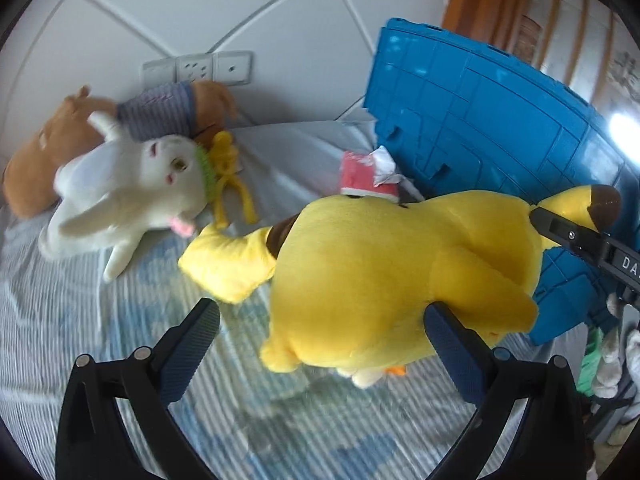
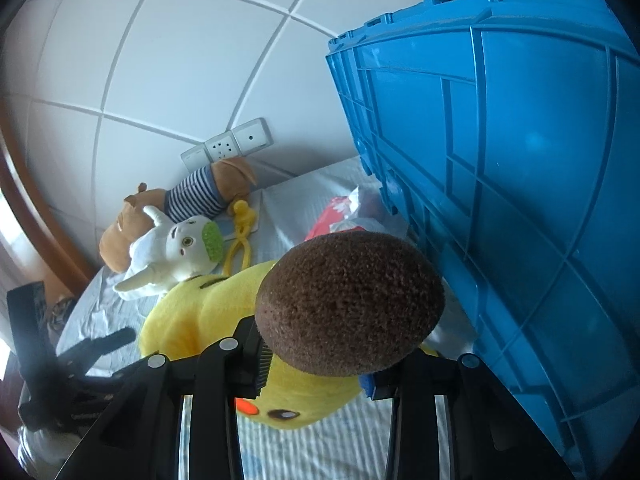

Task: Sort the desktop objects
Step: 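Carry the Pikachu toward the blue crate rim with both tools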

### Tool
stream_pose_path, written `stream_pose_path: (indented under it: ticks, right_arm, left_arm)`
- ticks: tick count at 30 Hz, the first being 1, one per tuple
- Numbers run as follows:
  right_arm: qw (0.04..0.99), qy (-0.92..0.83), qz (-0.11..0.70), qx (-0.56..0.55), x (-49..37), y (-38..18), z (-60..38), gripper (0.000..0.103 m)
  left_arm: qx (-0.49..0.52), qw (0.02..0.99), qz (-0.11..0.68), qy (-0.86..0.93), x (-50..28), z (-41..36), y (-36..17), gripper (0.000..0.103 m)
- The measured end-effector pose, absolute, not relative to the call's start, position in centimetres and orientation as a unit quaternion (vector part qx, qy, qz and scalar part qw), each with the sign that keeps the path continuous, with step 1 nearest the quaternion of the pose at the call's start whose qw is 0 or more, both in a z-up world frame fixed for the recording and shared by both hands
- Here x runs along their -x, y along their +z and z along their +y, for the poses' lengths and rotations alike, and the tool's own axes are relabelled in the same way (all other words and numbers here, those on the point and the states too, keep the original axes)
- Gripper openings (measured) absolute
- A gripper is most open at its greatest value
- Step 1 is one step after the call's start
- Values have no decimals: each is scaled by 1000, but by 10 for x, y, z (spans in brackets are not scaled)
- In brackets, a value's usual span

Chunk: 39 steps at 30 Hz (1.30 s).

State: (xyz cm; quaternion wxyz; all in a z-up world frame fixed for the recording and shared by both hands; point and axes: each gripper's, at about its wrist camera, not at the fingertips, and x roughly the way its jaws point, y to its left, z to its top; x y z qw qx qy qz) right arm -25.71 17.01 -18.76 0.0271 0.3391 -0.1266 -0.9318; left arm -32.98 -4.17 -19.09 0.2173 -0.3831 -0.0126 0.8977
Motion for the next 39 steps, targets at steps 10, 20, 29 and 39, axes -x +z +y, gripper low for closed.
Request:
stream_pose_path:
  ticks: [10, 20, 29, 39]
  right_arm:
    - [0, -938, -96, -332, 263, -206, 180, 32]
    - [-22, -929, -141, -341, 268, -209, 201, 33]
    - [-30, -932, -123, -339, 275, -213, 203, 33]
    - [-76, -929, -100, -349, 293, -225, 200, 28]
  left_arm:
    - [348, 258, -10, 901, 350, -14, -188, 61]
    - [378, 237, -42, 894, 367, -36, -191, 82]
    - [396, 264, -79, 876, 396, -17, -200, 99]
    - [412, 339, -100, 840, 446, 28, -224, 95]
